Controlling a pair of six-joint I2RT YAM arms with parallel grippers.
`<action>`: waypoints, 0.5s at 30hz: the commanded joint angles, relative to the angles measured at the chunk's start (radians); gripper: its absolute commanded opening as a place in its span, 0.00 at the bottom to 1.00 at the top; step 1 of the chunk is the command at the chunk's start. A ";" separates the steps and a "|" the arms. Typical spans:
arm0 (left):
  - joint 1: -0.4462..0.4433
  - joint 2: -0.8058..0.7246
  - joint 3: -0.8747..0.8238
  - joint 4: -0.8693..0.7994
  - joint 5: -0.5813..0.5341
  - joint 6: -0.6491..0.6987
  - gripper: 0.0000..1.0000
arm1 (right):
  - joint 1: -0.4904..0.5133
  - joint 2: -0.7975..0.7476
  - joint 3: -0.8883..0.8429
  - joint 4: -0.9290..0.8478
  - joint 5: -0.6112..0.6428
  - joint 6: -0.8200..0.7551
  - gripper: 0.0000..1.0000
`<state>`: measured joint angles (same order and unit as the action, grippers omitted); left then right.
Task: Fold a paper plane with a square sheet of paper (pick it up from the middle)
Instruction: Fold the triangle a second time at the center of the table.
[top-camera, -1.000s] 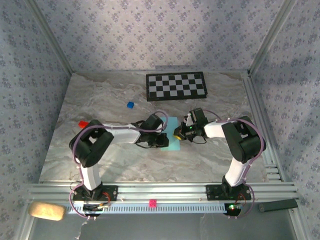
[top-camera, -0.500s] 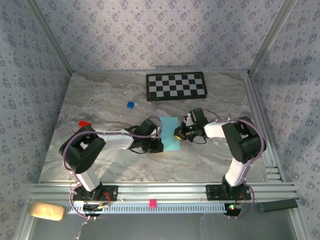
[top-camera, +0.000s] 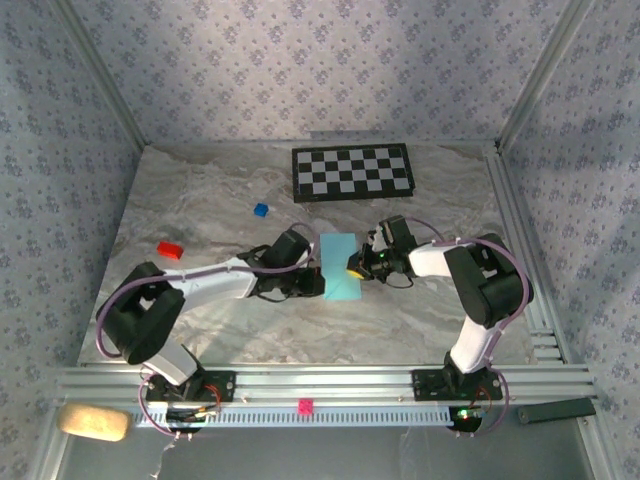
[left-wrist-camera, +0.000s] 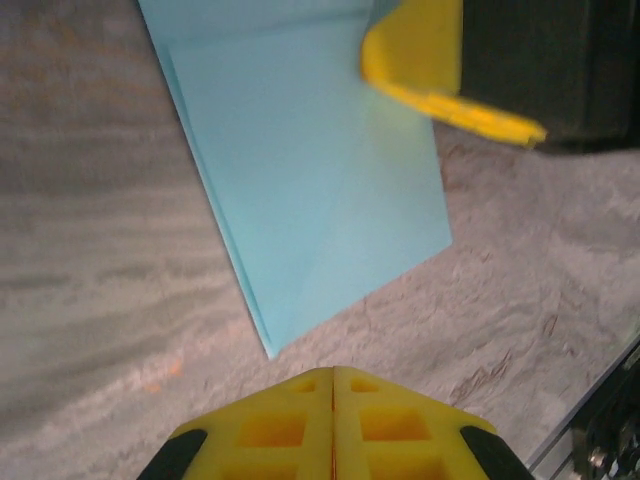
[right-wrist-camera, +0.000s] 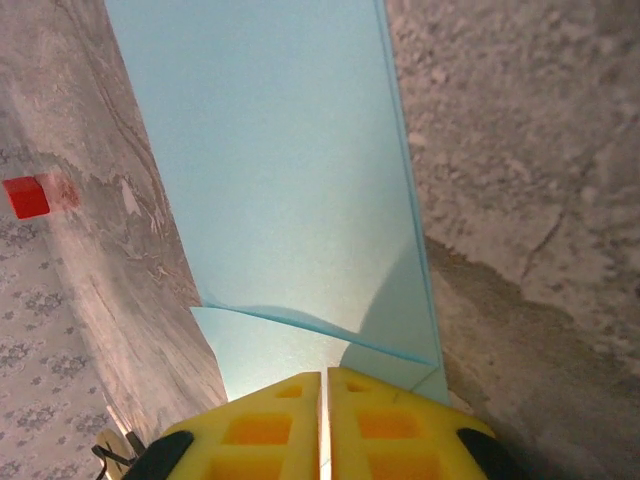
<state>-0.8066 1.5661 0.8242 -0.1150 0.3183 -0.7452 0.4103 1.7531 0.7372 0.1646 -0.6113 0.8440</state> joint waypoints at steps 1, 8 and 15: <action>0.031 0.047 0.064 0.045 -0.008 0.002 0.07 | 0.016 -0.064 0.007 0.003 0.047 -0.030 0.14; 0.059 0.170 0.212 -0.025 -0.002 0.054 0.12 | 0.022 -0.229 -0.041 -0.089 0.181 -0.060 0.25; 0.092 0.256 0.261 -0.059 0.007 0.088 0.10 | 0.033 -0.348 -0.121 -0.180 0.192 -0.010 0.34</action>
<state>-0.7311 1.7931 1.0607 -0.1265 0.3180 -0.6914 0.4332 1.4300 0.6430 0.0761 -0.4515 0.8150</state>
